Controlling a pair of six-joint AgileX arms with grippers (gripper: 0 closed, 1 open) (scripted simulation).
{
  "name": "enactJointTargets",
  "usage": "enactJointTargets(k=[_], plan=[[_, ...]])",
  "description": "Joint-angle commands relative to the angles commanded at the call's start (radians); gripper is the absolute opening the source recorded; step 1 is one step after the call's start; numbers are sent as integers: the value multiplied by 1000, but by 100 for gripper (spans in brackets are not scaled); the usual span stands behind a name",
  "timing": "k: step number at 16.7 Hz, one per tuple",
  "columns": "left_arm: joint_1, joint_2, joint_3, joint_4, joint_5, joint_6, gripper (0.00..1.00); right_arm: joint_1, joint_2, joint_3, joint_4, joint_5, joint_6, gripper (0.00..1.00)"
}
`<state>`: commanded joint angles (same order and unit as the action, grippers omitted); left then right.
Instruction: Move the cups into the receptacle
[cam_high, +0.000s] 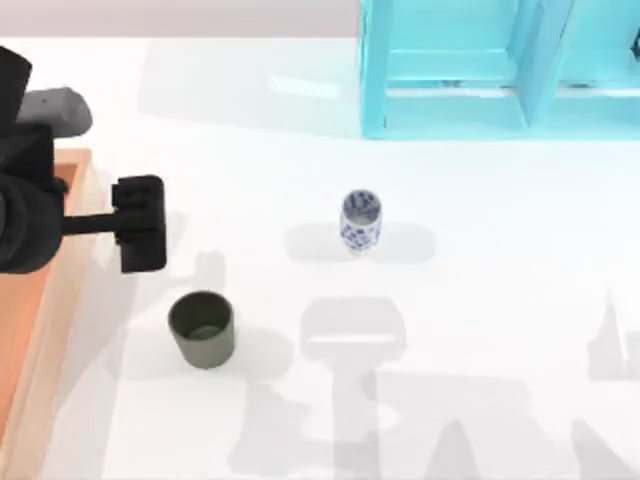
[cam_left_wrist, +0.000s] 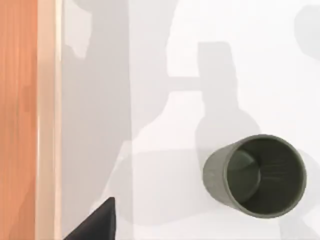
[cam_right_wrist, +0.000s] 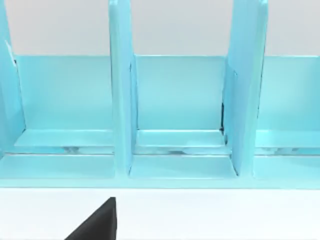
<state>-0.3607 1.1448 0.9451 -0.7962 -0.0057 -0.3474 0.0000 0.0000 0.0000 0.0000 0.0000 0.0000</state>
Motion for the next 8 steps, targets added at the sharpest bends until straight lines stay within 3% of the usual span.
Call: enactJointTargets(k=[4,8], plan=[[-115,393,299,-248,4,-109,100,0,0,0,0,0,0,100],[-196,633,518,-412,5,-187,100,0,0,0,0,0,0,100]])
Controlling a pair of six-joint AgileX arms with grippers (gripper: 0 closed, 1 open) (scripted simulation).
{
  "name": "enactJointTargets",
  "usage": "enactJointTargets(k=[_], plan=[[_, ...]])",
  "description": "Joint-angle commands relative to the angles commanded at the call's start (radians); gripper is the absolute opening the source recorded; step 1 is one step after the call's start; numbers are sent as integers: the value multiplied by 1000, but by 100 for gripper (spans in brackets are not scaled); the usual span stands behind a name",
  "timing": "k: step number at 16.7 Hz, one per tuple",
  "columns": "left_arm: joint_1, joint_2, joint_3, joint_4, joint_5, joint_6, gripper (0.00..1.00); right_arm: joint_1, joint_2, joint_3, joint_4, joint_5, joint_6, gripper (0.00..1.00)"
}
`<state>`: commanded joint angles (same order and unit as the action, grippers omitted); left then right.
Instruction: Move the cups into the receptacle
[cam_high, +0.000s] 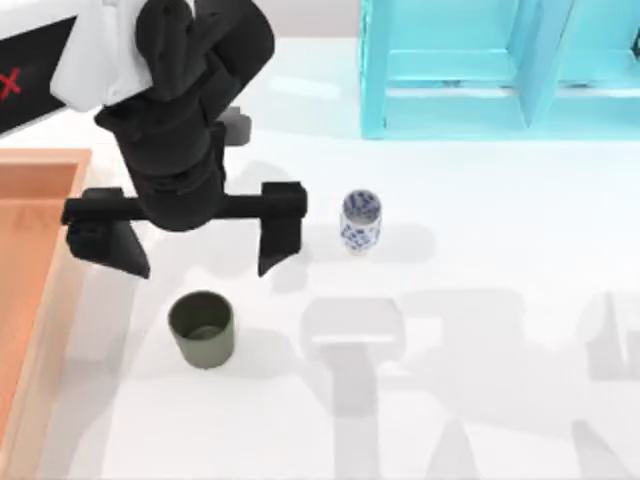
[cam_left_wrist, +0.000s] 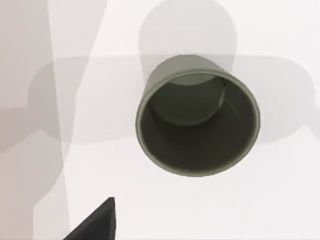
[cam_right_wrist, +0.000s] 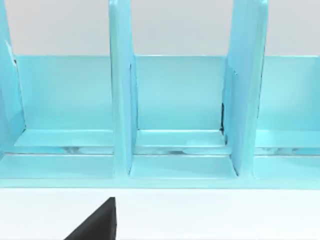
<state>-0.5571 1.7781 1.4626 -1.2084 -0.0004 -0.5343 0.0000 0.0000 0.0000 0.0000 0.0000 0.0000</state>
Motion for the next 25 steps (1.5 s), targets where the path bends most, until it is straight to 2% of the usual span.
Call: enactJointTargets(k=[3,9,12,18,24,25], plan=[[-29,71,81,-55,0,-28,100,0,0,0,0,0,0,100],[-27,75,82,-53,0,-28,100,0,0,0,0,0,0,100],[-28,92,25,16,0,-26,100,0,0,0,0,0,0,100],[-28,160,-162,280,0,-25,100,0,0,0,0,0,0,100],[-28,172,-194,318,0,-25,100,0,0,0,0,0,0,100],[-28,172,-194,318,0,-25,92,0,0,0,0,0,0,100]])
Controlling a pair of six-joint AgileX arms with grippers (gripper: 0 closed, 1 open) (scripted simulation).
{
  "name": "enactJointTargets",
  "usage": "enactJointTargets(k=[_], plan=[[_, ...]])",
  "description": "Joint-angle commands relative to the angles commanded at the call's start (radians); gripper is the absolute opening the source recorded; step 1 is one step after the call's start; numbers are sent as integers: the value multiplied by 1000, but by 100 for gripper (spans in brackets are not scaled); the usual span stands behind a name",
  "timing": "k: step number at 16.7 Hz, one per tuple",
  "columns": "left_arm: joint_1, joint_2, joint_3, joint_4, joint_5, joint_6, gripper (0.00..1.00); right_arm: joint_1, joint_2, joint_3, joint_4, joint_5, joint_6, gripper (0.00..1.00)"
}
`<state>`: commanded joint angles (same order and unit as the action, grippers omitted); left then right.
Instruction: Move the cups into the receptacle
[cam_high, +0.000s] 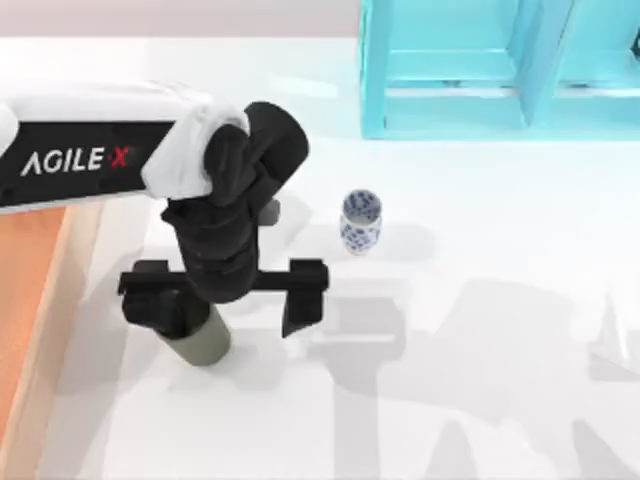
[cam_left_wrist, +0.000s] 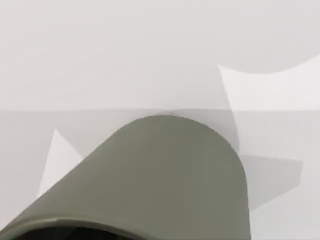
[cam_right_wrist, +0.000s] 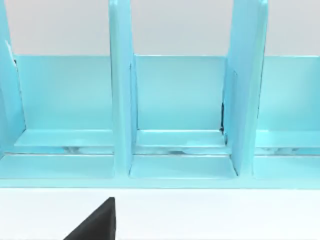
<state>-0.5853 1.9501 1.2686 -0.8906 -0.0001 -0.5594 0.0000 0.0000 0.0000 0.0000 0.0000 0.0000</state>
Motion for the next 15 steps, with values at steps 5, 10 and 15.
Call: enactJointTargets(k=[5,10,15], plan=[[0,0,0,0,0,0,55,0,0,0,0,0,0,100],[0,0,0,0,0,0,17,0,0,0,0,0,0,100],[0,0,0,0,0,0,0,0,0,0,0,0,0,100]])
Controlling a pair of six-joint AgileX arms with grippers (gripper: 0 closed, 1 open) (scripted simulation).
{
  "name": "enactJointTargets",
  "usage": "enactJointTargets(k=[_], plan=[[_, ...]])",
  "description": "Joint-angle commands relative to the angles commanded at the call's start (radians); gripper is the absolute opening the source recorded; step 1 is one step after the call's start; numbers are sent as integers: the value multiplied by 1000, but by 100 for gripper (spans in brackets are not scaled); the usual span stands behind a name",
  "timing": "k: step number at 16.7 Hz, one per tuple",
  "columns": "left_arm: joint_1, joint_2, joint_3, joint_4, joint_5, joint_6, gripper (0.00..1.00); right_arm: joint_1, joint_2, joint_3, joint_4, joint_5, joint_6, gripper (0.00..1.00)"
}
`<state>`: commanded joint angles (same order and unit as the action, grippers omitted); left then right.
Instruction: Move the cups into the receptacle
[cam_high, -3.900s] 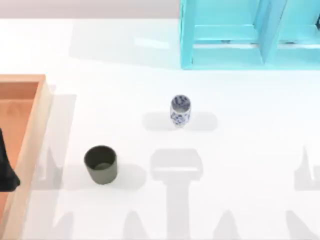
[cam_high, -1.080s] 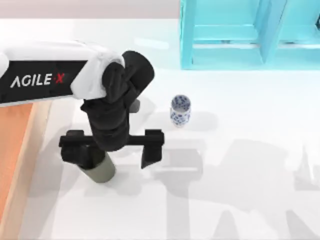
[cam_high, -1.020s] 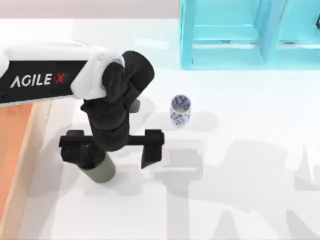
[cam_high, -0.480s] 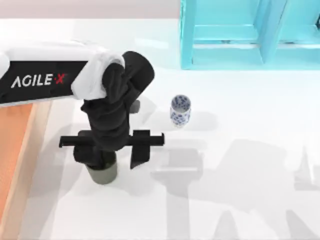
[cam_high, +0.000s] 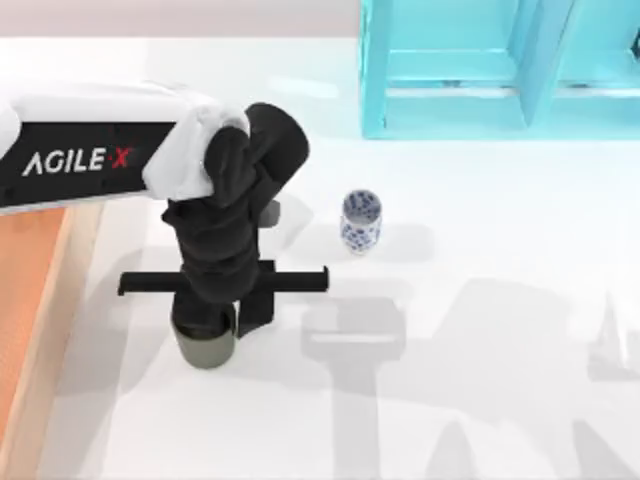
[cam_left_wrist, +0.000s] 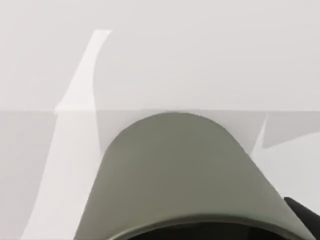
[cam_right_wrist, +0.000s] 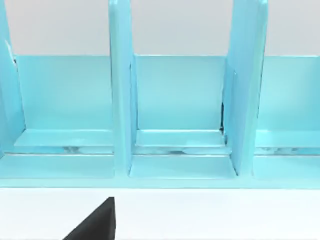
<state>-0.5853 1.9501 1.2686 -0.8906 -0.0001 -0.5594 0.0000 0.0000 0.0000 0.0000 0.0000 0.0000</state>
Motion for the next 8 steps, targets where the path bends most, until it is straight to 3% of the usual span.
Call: enactJointTargets(k=[8], plan=[[16,-14,7,-17,0,15,0,0,0,0,0,0,0,100]])
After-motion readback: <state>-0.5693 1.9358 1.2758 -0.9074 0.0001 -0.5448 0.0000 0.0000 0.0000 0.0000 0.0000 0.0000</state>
